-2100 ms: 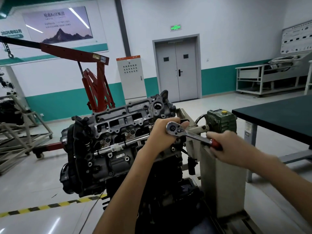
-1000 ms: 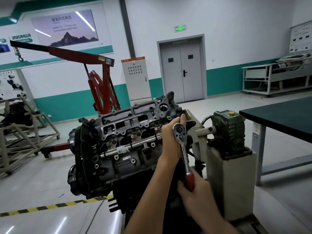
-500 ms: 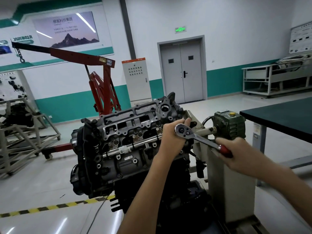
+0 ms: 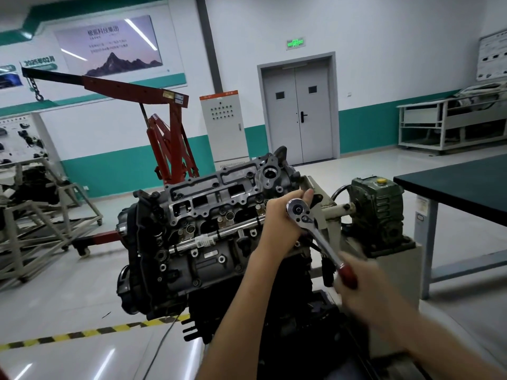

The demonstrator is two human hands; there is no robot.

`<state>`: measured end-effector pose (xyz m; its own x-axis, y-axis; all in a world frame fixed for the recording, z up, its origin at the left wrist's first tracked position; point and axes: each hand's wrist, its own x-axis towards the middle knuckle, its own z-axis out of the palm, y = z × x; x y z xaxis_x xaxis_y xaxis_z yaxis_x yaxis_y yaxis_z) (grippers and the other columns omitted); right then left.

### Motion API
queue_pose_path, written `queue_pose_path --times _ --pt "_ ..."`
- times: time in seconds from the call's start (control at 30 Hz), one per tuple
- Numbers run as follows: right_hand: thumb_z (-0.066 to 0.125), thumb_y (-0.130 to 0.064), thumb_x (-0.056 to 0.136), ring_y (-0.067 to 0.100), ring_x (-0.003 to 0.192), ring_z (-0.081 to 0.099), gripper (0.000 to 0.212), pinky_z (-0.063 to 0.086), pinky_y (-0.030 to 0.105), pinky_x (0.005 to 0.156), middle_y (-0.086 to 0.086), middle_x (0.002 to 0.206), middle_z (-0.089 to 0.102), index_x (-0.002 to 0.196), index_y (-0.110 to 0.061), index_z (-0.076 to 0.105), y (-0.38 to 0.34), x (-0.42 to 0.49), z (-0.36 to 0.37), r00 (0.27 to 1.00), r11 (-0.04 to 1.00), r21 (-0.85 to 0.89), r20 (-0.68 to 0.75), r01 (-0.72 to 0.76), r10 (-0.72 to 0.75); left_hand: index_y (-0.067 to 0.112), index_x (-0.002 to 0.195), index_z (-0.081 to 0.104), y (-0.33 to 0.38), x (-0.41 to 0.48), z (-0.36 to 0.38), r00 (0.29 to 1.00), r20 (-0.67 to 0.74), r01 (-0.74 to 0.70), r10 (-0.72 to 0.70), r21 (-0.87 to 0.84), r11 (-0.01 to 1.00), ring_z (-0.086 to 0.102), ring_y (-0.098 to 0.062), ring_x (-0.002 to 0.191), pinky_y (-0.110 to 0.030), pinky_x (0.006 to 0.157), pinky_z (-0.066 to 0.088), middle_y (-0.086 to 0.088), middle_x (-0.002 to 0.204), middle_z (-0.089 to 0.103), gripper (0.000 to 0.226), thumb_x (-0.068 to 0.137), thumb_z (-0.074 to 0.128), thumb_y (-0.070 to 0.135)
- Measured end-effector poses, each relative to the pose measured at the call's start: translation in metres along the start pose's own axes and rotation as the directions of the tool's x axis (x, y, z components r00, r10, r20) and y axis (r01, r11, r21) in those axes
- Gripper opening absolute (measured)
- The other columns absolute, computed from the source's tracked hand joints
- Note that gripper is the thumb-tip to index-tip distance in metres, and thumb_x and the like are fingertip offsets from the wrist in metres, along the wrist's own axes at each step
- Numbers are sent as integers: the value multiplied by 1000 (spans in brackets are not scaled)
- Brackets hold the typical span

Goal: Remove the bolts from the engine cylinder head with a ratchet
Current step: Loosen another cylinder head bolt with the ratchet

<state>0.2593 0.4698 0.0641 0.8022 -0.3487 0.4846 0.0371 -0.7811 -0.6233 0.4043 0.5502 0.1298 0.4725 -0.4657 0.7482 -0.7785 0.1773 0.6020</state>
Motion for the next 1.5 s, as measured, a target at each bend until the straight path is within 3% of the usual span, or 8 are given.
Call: queue_pose_path --times 0.17,0.33,0.5,0.87,1.03,1.2,1.37,1.5 --pt "61 -25 83 14 64 60 19 53 30 64 1 72 61 99 -17 56 16 39 -60 992 877 -466 92 119 -86 8 53 38 -1 2 -1 1000 2 -5 6 -27 1000 30 -11 48 -29 48 26 4 50 36 48 98 53 13" --pt "62 -6 79 7 47 50 12 35 9 45 6 61 54 89 -10 58 -10 -5 18 990 994 31 -84 -108 110 -8 57 34 1 -2 17 973 -231 -6 -25 -134 991 27 -19 49 -39 47 23 -16 51 31 49 99 50 13" --pt "58 1 76 6 40 49 17 40 15 42 3 49 53 72 -15 55 -45 -17 71 973 877 447 -62 -173 223 -3 57 30 1 0 23 947 -306 57 -93 -126 990 24 -15 51 -30 49 21 -4 53 27 50 99 51 15" --pt "62 -22 83 10 63 59 11 51 22 60 0 70 60 90 -16 56 15 34 -49 994 930 -358 97 78 -46 14 54 39 -1 3 -2 999 25 -45 45 12 999 29 -5 46 -20 46 25 10 49 35 46 98 54 16" --pt "63 -3 78 3 43 45 14 35 8 43 1 55 52 76 -10 51 -13 -10 23 992 991 104 -76 -88 96 3 54 35 -1 -2 16 985 -161 -66 55 -64 996 26 -5 46 -25 44 23 1 49 31 48 98 51 11" --pt "59 -1 80 5 38 47 19 39 17 41 0 51 51 76 -20 55 -48 -19 69 979 831 528 2 -173 203 -3 57 32 0 -1 20 970 -244 -25 7 -69 997 26 -11 50 -34 47 23 -7 53 28 48 98 51 14" --pt "60 1 77 7 48 48 13 41 18 48 -2 58 53 78 -11 56 -3 5 -8 994 1000 7 106 -6 5 21 55 35 1 -1 5 998 -58 -25 23 -31 999 28 -5 47 -23 46 25 12 49 34 47 98 53 16" --pt "60 -14 81 1 49 54 29 40 10 46 -13 57 52 78 -36 42 7 47 -80 958 889 -398 254 226 -130 23 53 35 2 5 -8 997 75 -31 27 60 998 29 -4 46 -17 47 25 15 46 34 49 96 57 15"
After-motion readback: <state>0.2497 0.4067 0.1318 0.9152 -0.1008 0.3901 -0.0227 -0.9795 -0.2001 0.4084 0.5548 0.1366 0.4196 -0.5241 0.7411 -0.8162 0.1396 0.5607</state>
